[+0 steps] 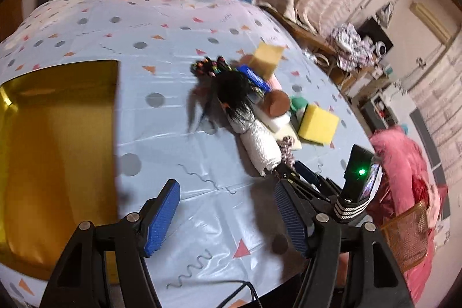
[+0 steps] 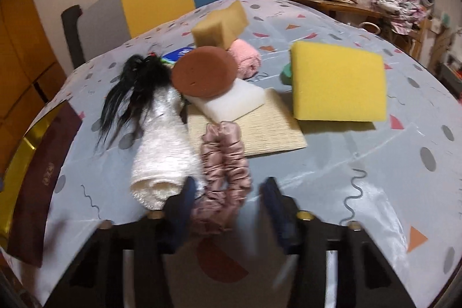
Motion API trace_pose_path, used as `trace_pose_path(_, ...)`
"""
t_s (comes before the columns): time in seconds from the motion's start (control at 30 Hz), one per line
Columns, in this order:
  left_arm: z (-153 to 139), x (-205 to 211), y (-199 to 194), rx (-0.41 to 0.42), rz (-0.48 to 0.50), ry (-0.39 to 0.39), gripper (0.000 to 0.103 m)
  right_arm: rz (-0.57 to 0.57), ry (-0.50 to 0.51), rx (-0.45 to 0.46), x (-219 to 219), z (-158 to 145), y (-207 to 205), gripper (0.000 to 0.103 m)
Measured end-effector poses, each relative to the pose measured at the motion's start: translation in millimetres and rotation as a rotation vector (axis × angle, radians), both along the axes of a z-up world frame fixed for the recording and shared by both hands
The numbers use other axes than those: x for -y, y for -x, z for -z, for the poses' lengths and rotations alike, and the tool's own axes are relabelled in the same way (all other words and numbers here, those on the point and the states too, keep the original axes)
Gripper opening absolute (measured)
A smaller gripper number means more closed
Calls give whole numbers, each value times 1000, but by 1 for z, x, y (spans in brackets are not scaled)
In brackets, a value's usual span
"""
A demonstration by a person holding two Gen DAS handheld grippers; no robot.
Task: Organize rigid objects
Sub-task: 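Grasp the pink satin scrunchie with the right gripper while the left gripper moves toward the items, then close the left gripper on the white mesh bath pouf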
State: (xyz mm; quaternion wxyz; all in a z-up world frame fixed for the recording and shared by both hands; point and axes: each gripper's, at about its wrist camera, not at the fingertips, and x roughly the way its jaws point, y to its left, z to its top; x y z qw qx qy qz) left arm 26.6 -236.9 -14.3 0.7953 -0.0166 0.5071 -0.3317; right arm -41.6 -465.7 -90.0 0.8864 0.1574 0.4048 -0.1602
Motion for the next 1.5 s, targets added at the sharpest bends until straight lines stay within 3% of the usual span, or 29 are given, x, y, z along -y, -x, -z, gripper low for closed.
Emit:
trace_pose_path(0.13, 12, 26, -12, -46, 58, -20, 70, -1, -29, 13, 5, 0, 10, 34)
trace_pose_path(0.2, 20, 39, -20, -83, 71, -19, 70, 6, -40, 13, 7, -2, 18, 23)
trace_pose_path(0.4, 43, 92, -42, -115, 96, -53, 70, 49, -78, 40, 15, -1, 38, 22)
trace_pose_path(0.63, 71, 140, -63, -77, 64, -127, 68, 46, -71, 68, 16, 3, 42, 22)
trace_pose_path(0.7, 79, 139, -66, -79, 44, -134, 64, 41, -61, 78, 15, 3, 42, 22)
trace_pose_path(0.73, 81, 137, -66, -90, 50, -121, 52, 39, -57, 81, 14, 4, 43, 22)
trace_pose_path(0.8, 84, 126, -63, -118, 75, -38, 38, 36, -49, 89, 13, 4, 44, 22)
trace_pose_path(0.93, 81, 95, -48, -103, 88, -32, 32, 45, -58, 101, 14, 5, 45, 22)
trace_pose_path(1.17, 71, 51, -18, -36, 74, -88, 33, 53, -55, 95, 13, 4, 44, 22)
trace_pose_path(1.23, 68, 49, -19, -2, 51, -114, 47, 60, -59, 90, 13, 3, 44, 23)
trace_pose_path(1.33, 67, 61, -26, 41, 23, -170, 53, 54, -60, 78, 13, 1, 40, 27)
trace_pose_path(1.47, 82, 80, -44, 28, 41, -223, 52, 47, -40, 60, 10, -1, 32, 42)
trace_pose_path(1.5, 86, 79, -46, 17, 44, -209, 48, 48, -35, 57, 9, -1, 31, 42)
